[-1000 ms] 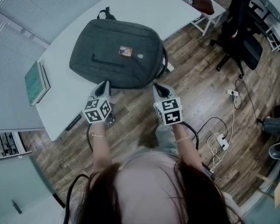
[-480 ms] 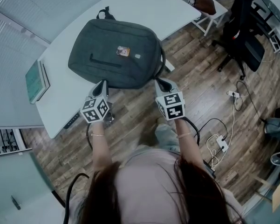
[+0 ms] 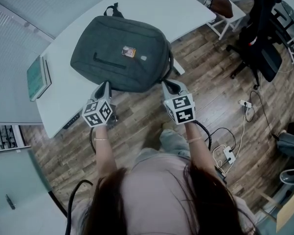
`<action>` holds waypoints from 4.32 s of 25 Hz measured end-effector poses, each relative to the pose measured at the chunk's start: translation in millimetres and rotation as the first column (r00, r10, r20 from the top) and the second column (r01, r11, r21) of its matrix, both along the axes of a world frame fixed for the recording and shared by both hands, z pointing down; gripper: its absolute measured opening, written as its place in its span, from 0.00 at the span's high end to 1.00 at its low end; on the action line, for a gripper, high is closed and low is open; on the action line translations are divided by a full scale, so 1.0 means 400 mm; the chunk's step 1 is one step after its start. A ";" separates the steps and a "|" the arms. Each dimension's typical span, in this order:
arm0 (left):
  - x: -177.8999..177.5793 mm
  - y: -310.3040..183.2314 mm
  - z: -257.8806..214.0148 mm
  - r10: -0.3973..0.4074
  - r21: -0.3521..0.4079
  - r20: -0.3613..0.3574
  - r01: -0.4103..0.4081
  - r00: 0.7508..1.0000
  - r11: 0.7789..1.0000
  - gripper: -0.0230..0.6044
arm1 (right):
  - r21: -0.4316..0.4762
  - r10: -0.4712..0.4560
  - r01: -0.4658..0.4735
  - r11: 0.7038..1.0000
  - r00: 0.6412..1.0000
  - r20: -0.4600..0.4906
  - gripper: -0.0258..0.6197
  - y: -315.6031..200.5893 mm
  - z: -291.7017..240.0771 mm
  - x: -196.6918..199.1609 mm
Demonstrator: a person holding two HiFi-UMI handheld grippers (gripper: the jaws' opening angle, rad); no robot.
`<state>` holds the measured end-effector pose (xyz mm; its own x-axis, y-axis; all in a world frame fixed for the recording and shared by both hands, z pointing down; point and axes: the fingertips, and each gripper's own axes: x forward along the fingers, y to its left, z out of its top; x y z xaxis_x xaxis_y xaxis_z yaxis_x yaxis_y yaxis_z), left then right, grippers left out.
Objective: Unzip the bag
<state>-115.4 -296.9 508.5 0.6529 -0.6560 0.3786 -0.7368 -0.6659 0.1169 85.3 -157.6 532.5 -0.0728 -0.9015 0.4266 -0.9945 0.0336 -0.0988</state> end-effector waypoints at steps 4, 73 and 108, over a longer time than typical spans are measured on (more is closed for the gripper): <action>-0.001 -0.001 0.001 -0.028 0.000 -0.008 0.028 1.000 1.000 0.94 | -0.003 -0.038 0.038 0.999 0.999 -0.013 0.94 -0.011 0.000 0.014; 0.239 0.343 0.015 0.393 0.119 0.251 -0.431 0.885 0.895 0.82 | -0.081 0.010 -0.007 0.997 1.000 0.029 0.95 0.067 -0.018 -0.165; 0.249 0.337 0.044 0.428 -0.046 0.216 -0.429 0.877 0.902 0.86 | -0.084 -0.098 0.098 0.992 0.995 0.000 0.94 0.006 -0.022 0.012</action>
